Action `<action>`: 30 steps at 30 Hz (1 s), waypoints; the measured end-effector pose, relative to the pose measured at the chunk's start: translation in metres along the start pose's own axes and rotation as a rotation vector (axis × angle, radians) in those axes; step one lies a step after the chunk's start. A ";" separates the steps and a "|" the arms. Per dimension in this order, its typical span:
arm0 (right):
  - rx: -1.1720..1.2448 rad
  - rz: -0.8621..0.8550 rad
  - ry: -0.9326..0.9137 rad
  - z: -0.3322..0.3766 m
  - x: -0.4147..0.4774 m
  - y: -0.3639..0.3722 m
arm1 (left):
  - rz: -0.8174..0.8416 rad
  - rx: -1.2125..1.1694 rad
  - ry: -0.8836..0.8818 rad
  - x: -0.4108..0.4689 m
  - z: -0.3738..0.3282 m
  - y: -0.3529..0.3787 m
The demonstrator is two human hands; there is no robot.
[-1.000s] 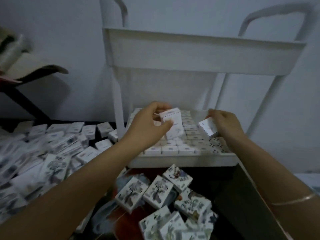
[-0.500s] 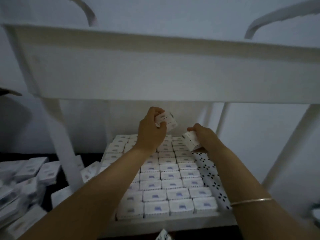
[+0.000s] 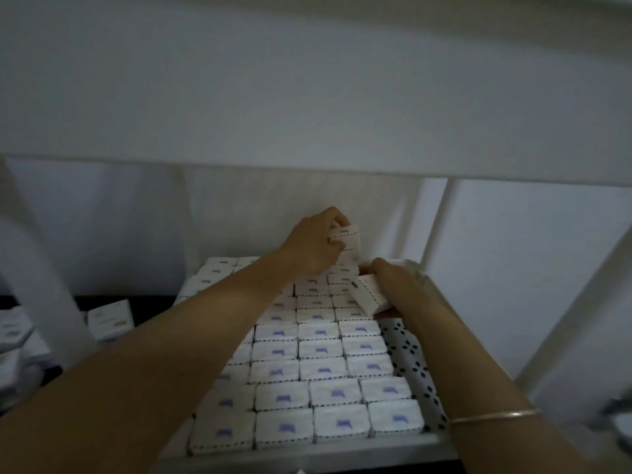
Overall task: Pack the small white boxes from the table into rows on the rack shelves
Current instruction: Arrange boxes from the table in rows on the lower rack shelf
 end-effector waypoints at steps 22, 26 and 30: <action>0.111 -0.017 0.097 -0.012 0.007 0.000 | -0.005 0.497 0.173 0.001 -0.017 0.003; 0.031 -0.025 0.093 -0.010 0.009 0.002 | -0.017 0.423 0.303 -0.008 -0.020 0.005; -0.040 -0.044 0.060 -0.008 0.009 -0.001 | 0.162 0.486 0.227 -0.007 -0.007 0.020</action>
Point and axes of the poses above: each hand's wrist, its own x-axis towards the middle knuckle, its own y-axis out of the palm, z = x × y, the point moved 6 cm from there along x, towards the middle knuckle, and after that the axes turned 1 degree about -z, right-handed, at the moved point
